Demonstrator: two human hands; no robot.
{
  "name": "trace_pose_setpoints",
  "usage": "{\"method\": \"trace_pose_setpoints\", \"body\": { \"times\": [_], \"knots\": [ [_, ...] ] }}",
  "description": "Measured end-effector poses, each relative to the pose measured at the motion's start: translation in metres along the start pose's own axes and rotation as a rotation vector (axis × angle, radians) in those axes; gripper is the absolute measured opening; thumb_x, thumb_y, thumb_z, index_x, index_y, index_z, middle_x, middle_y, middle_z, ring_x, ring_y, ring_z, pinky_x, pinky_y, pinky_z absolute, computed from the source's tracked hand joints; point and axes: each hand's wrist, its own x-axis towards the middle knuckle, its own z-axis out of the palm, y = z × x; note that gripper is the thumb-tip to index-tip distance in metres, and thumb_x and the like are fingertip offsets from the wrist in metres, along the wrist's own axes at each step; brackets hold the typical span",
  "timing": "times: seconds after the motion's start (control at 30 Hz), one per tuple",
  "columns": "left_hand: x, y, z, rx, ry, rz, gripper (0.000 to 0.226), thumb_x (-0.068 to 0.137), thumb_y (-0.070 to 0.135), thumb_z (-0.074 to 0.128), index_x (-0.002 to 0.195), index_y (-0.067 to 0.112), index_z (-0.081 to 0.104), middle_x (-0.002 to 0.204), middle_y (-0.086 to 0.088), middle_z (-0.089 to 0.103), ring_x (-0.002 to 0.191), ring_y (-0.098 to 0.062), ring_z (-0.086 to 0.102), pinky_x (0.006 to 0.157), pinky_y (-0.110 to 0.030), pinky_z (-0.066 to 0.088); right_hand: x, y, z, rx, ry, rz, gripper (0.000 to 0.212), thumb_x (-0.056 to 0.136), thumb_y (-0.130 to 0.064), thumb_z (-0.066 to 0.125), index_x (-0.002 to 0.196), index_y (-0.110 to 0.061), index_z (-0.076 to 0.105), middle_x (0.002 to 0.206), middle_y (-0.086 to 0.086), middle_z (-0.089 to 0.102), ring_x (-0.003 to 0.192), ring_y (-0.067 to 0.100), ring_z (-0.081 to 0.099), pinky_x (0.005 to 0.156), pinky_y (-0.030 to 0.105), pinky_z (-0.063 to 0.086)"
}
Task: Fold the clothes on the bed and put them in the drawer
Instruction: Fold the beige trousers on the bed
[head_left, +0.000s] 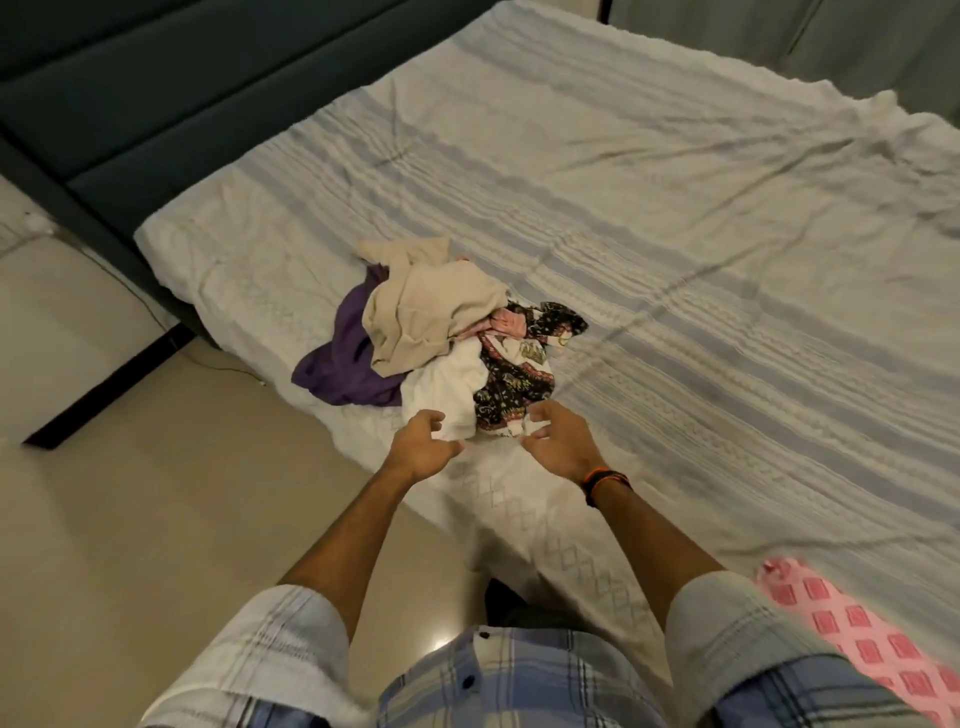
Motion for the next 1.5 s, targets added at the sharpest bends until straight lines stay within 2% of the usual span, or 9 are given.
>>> {"method": "trace_pose_setpoints", "body": {
  "times": [0.13, 0.3, 0.47, 0.6, 0.8, 0.97, 1.07, 1.23, 1.5],
  "knots": [
    [0.031, 0.009, -0.020, -0.001, 0.017, -0.040, 0.061, 0.086, 0.026, 0.073, 0.139, 0.011, 0.046, 0.137, -0.003, 0.052, 0.117, -0.018, 0.054, 0.084, -0.026, 0.043, 0.046, -0.023, -0.001, 0.036, -0.101, 0.009, 0.049, 0.091, -0.014, 0.068, 0.136, -0.009, 0.049, 0.139, 0.008, 0.054, 0.115, 0.023, 0.059, 0.093, 0.027, 0.048],
    [0.068, 0.019, -0.044, -0.041, 0.061, -0.088, 0.059, 0.085, 0.027, 0.074, 0.135, 0.010, 0.050, 0.132, -0.002, 0.055, 0.121, -0.021, 0.054, 0.099, -0.034, 0.047, 0.101, -0.044, 0.005, -0.026, -0.163, -0.013, 0.052, 0.090, -0.016, 0.070, 0.136, -0.008, 0.049, 0.136, 0.009, 0.057, 0.109, 0.021, 0.060, 0.088, 0.026, 0.048],
    [0.110, 0.018, -0.074, -0.025, 0.075, -0.118, 0.052, 0.084, 0.028, 0.074, 0.128, 0.010, 0.055, 0.122, -0.001, 0.060, 0.115, -0.021, 0.056, 0.088, -0.027, 0.044, 0.150, -0.072, 0.024, -0.064, -0.197, -0.054, 0.047, 0.088, -0.015, 0.071, 0.131, -0.007, 0.053, 0.128, 0.009, 0.061, 0.094, 0.018, 0.062, 0.088, 0.028, 0.051],
    [0.147, 0.016, -0.095, -0.035, 0.061, -0.123, 0.054, 0.084, 0.026, 0.074, 0.131, 0.009, 0.053, 0.124, -0.002, 0.059, 0.117, -0.021, 0.056, 0.099, -0.037, 0.047, 0.184, -0.093, 0.042, -0.086, -0.209, -0.050, 0.046, 0.087, -0.014, 0.071, 0.129, -0.009, 0.055, 0.122, 0.005, 0.063, 0.092, 0.020, 0.064, 0.090, 0.029, 0.051],
    [0.212, -0.001, -0.118, -0.005, -0.005, -0.165, 0.040, 0.081, 0.029, 0.075, 0.114, 0.012, 0.060, 0.111, -0.002, 0.064, 0.106, -0.023, 0.060, 0.088, -0.033, 0.048, 0.234, -0.118, 0.080, -0.151, -0.221, -0.024, 0.039, 0.080, -0.007, 0.062, 0.119, -0.010, 0.061, 0.116, 0.008, 0.067, 0.099, 0.025, 0.065, 0.082, 0.028, 0.048],
    [0.249, -0.012, -0.120, 0.036, -0.091, -0.158, 0.044, 0.083, 0.032, 0.074, 0.120, 0.013, 0.060, 0.117, -0.001, 0.065, 0.110, -0.020, 0.060, 0.082, -0.026, 0.043, 0.259, -0.127, 0.109, -0.216, -0.239, -0.009, 0.035, 0.075, -0.006, 0.063, 0.109, -0.007, 0.065, 0.109, 0.010, 0.066, 0.097, 0.027, 0.062, 0.082, 0.037, 0.052],
    [0.265, -0.017, -0.118, 0.054, -0.137, -0.161, 0.046, 0.085, 0.030, 0.073, 0.125, 0.012, 0.060, 0.122, -0.003, 0.065, 0.114, -0.023, 0.060, 0.084, -0.024, 0.042, 0.269, -0.125, 0.126, -0.261, -0.260, 0.001, 0.026, 0.077, -0.009, 0.065, 0.103, -0.005, 0.061, 0.101, 0.010, 0.063, 0.092, 0.028, 0.058, 0.074, 0.031, 0.045],
    [0.283, -0.026, -0.117, 0.082, -0.142, -0.140, 0.033, 0.083, 0.026, 0.074, 0.111, 0.009, 0.069, 0.106, -0.006, 0.072, 0.102, -0.021, 0.066, 0.083, -0.024, 0.048, 0.279, -0.118, 0.144, -0.290, -0.285, 0.044, 0.036, 0.082, -0.010, 0.064, 0.118, -0.004, 0.064, 0.115, 0.016, 0.067, 0.107, 0.034, 0.061, 0.088, 0.035, 0.049],
    [0.276, -0.018, -0.127, 0.090, -0.141, -0.106, 0.014, 0.091, 0.020, 0.063, 0.088, 0.011, 0.073, 0.085, 0.002, 0.067, 0.082, -0.013, 0.059, 0.072, -0.023, 0.042, 0.274, -0.119, 0.133, -0.260, -0.257, 0.094, 0.015, 0.087, -0.015, 0.066, 0.086, -0.002, 0.073, 0.089, 0.017, 0.071, 0.087, 0.036, 0.063, 0.070, 0.035, 0.047]
  ]
}}
